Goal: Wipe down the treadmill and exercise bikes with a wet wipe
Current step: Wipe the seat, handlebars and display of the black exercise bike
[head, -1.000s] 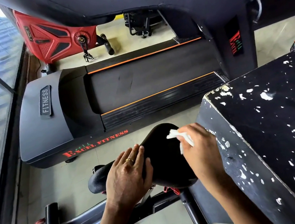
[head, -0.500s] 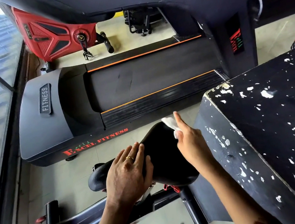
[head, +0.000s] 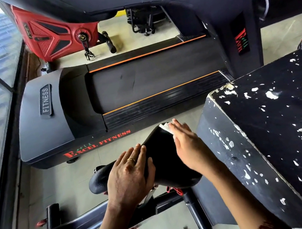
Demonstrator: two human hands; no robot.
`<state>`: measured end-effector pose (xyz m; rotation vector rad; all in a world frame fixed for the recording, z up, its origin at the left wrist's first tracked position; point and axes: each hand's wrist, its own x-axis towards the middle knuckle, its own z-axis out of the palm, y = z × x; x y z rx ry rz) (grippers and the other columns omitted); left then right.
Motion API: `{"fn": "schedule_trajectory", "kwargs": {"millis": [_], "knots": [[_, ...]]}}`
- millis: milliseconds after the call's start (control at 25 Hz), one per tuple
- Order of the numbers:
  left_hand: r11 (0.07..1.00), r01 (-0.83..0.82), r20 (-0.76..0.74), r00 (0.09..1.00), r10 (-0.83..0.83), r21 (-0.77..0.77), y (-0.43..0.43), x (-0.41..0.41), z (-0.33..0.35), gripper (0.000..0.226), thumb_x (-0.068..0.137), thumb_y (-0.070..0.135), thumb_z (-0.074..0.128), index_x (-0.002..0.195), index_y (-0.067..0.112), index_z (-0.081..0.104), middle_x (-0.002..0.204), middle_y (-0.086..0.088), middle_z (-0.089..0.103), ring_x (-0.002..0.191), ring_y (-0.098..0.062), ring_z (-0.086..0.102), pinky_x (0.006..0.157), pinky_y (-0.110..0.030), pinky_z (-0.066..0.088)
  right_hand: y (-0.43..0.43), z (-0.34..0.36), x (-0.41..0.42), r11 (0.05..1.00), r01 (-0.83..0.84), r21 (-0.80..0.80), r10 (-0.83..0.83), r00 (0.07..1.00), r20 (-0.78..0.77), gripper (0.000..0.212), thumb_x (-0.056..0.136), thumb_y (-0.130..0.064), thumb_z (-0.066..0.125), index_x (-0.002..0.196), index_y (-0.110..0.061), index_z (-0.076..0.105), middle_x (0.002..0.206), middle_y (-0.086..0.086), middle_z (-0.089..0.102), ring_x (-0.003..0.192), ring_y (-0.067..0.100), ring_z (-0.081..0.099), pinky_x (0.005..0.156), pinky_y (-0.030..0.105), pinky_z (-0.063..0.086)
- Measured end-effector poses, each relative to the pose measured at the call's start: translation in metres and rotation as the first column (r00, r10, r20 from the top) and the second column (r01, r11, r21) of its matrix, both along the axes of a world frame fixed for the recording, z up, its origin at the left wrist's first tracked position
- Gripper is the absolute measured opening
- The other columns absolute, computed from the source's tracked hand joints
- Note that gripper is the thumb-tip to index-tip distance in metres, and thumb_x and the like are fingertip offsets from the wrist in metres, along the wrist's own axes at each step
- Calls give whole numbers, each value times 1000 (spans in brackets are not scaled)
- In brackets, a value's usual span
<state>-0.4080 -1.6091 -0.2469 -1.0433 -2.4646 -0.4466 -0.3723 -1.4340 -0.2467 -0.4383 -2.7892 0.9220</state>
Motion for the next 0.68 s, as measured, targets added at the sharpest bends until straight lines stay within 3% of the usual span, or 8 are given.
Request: {"fn": "schedule_trajectory", "kwargs": {"millis": [80, 160, 240, 400, 480, 560, 680], "knots": [[1000, 12, -7, 1000, -12, 2, 0, 0, -1, 40, 89, 26, 45, 103, -1, 71, 106, -18, 70, 92, -30, 70, 83, -39, 56, -12, -2, 24, 978, -175, 114, 185, 979, -81, 48, 95, -5, 32, 143, -9, 40, 150, 5, 36, 141, 24, 28, 116, 37, 25], [1000, 12, -11, 1000, -12, 2, -1, -1, -2, 40, 88, 25, 46, 102, -1, 71, 106, -18, 70, 91, -30, 70, 82, -39, 56, -18, -3, 66, 942, -318, 111, 329, 939, -100, 51, 94, -18, 32, 146, -18, 33, 151, -4, 32, 143, 11, 22, 118, 28, 18], [1000, 0, -15, 1000, 1, 6, 0, -1, -2, 39, 88, 25, 46, 102, -1, 71, 106, -18, 70, 91, -30, 70, 83, -38, 56, -7, -5, 82, 960, -272, 71, 280, 950, -138, 50, 95, -26, 30, 145, -25, 28, 152, -9, 29, 143, 6, 20, 117, 23, 18], [1000, -6, -21, 1000, 6, -1, 1, 0, -1, 38, 89, 25, 46, 101, -1, 72, 105, -17, 70, 90, -30, 70, 82, -38, 56, 12, -5, 15, 1000, -25, -4, 25, 1000, 1, 48, 101, -30, 30, 145, -9, 34, 154, 2, 26, 143, 21, 22, 116, 37, 24], [1000, 1, -18, 1000, -1, -4, 1, -1, 0, 39, 88, 25, 46, 101, -1, 72, 104, -17, 70, 89, -30, 70, 81, -37, 56, -8, -1, 1, 992, -92, 81, 92, 996, -1, 52, 99, -32, 28, 139, -4, 43, 149, 11, 37, 140, 30, 30, 116, 39, 24], [1000, 12, -15, 1000, -12, -8, -1, -1, 0, 40, 88, 26, 45, 101, 0, 72, 105, -17, 70, 90, -29, 70, 82, -37, 56, -28, -1, 31, 941, -271, 205, 282, 959, -27, 54, 98, -34, 24, 144, -9, 37, 151, 6, 34, 142, 22, 27, 118, 33, 16], [1000, 2, -15, 1000, -2, -6, 0, 0, -1, 38, 88, 24, 47, 101, -1, 72, 105, -17, 70, 89, -29, 70, 82, -36, 55, -19, -6, 84, 924, -254, 287, 283, 957, -63, 50, 100, -30, 27, 148, -18, 25, 153, -3, 27, 142, 13, 22, 117, 24, 13]]}}
